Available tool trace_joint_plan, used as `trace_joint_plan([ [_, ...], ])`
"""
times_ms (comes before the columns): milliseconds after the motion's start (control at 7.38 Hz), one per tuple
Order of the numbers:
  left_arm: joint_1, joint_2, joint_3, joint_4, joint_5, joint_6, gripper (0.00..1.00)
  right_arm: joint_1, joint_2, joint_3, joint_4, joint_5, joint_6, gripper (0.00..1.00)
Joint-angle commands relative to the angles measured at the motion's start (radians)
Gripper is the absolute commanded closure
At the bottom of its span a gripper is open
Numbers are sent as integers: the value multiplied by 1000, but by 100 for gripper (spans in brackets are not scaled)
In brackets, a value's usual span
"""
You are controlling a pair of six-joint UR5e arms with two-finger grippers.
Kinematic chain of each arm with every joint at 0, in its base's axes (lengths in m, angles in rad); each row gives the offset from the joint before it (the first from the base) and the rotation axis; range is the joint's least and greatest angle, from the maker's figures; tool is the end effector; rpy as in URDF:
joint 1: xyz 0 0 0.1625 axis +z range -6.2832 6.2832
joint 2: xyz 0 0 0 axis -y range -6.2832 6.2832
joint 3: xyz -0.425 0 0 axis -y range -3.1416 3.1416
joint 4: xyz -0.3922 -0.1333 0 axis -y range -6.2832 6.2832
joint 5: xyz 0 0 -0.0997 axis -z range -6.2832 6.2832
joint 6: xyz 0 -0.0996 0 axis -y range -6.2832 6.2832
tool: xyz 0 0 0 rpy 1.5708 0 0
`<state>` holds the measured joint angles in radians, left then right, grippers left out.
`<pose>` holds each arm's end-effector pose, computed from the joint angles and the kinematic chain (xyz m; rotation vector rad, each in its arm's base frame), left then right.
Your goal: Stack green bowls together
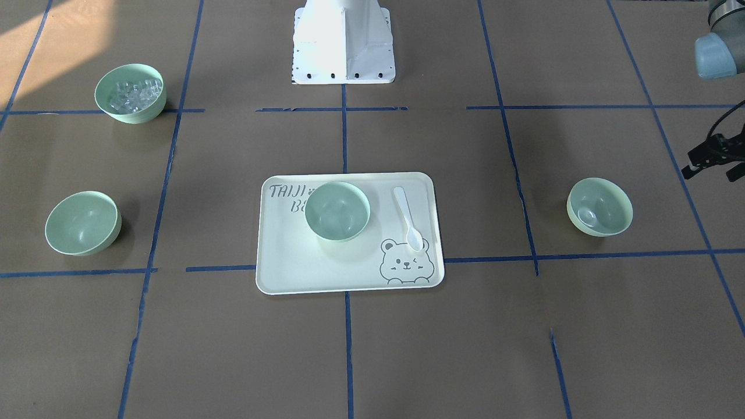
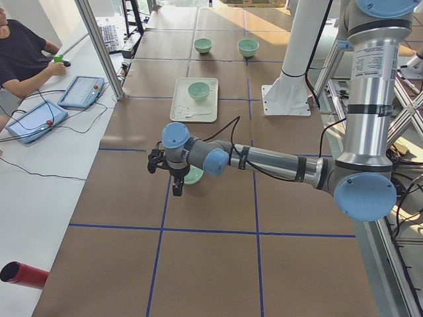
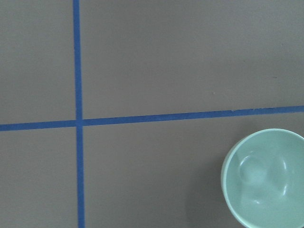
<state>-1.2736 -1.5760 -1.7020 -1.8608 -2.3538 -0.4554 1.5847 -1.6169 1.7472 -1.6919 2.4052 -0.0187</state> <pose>0.0893 -0.5068 0.5572 0.0926 0.8644 0.0188 0.0660 -0.4687 0.6021 0.0223 -0.8341 -0.0083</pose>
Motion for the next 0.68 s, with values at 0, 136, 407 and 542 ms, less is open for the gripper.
trace_joint_plan([
  [0, 110, -1, 63, -206, 20, -226, 0, 0, 28, -2, 0, 5, 5, 0],
  [136, 170, -1, 85, -287, 115, -338, 0, 0, 25, -6, 0, 3, 3, 0],
  [407, 227, -31, 152, -334, 174, -396, 0, 0, 23, -3, 0, 3, 26, 0],
  [542, 237, -47, 186, -348, 176, -396, 2, 0, 25, -2, 0, 3, 29, 0],
])
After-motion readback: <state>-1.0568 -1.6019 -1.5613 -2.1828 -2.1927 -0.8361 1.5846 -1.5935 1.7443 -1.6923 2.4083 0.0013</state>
